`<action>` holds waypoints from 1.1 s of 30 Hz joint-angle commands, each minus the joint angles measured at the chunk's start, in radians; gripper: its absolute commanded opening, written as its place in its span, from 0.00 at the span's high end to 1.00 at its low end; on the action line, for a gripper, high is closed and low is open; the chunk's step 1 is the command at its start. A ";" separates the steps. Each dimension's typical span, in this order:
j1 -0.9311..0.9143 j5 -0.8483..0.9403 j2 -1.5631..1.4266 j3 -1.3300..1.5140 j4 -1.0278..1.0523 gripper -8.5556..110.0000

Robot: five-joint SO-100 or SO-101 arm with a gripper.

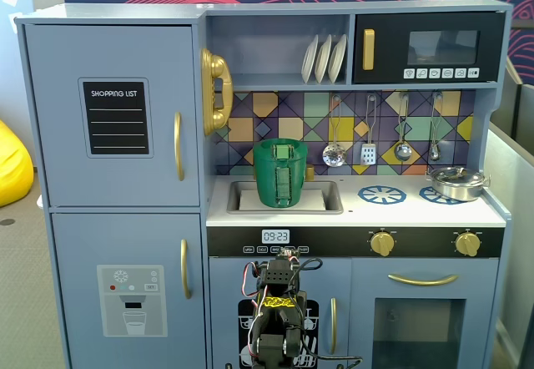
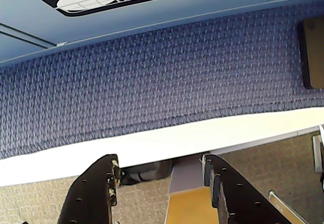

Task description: Take off the lid from the green recipient and place it on the counter

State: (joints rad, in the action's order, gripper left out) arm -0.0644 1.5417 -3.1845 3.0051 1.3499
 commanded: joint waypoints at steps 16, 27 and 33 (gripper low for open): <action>-0.097 -0.009 0.006 -0.058 0.060 0.93; -0.043 0.054 0.207 -0.632 -0.555 0.93; -0.038 0.035 0.440 -0.930 -0.715 0.78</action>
State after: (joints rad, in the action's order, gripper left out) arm -0.1028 1.5815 -2.8593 2.2810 0.7363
